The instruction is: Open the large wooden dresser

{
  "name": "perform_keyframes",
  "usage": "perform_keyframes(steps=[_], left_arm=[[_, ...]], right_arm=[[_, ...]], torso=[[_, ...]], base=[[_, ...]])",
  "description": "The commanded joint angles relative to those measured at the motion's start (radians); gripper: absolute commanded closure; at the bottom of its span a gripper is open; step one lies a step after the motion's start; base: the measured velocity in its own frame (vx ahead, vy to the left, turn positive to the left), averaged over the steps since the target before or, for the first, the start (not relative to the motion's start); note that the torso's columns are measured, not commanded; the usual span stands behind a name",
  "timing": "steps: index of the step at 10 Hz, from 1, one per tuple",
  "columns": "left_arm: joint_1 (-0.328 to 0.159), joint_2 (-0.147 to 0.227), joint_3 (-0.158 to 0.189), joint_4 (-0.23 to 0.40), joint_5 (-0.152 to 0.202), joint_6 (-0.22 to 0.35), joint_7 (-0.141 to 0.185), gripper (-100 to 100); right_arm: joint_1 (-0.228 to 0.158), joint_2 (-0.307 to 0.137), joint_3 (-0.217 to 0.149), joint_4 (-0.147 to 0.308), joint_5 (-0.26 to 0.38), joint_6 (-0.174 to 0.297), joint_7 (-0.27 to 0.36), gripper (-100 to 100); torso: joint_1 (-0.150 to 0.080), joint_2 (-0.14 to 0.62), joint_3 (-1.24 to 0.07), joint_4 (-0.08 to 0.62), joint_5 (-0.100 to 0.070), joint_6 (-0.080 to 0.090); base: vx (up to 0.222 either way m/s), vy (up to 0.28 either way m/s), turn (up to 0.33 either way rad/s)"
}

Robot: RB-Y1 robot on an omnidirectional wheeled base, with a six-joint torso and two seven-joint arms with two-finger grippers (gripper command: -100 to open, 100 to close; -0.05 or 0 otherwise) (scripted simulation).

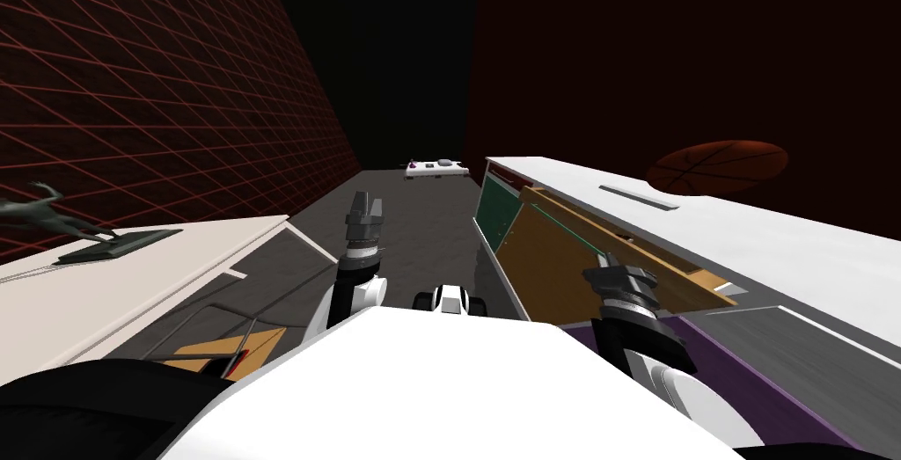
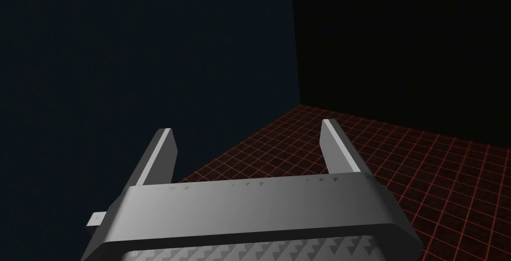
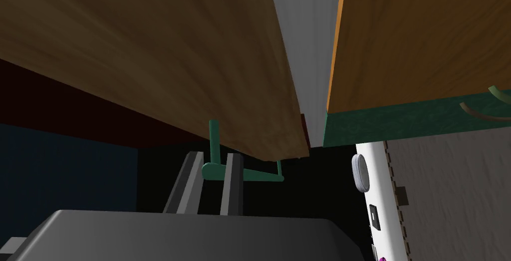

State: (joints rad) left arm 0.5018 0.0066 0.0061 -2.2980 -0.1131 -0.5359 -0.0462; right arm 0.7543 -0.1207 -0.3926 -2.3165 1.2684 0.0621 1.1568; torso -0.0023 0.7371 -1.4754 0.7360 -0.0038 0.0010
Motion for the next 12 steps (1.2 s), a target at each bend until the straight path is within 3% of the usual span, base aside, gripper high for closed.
perform_keyframes(steps=[1,10,11,12], left_arm=[[0.0,0.0,0.0,0.0,0.0,0.0,0.0,0],[0.0,0.0,0.0,0.0,0.0,0.0,0.0,0],[0.0,0.0,0.0,0.0,0.0,0.0,0.0,0],[0.0,0.0,0.0,0.0,0.0,0.0,0.0,0]], right_arm=[[0.033,0.0,-0.001,-0.028,-0.01,0.003,-0.005,-100],[0.307,-0.004,-0.028,-0.286,-0.094,0.02,-0.053,-100],[0.289,-0.005,-0.027,-0.259,-0.089,0.016,-0.05,-100],[0.293,-0.005,-0.027,-0.261,-0.09,0.017,-0.051,0]], torso=[[-0.005,0.0,-0.001,0.002,0.002,-0.001],[0.002,0.001,-0.001,0.003,0.005,-0.001],[0.005,0.003,-0.001,0.005,0.008,-0.001],[0.007,0.004,0.0,0.004,0.007,-0.002]], base=[[0.018,0.018,-0.013],[0.062,-0.019,-0.016],[0.024,-0.014,-0.011],[0.004,-0.006,-0.001]])
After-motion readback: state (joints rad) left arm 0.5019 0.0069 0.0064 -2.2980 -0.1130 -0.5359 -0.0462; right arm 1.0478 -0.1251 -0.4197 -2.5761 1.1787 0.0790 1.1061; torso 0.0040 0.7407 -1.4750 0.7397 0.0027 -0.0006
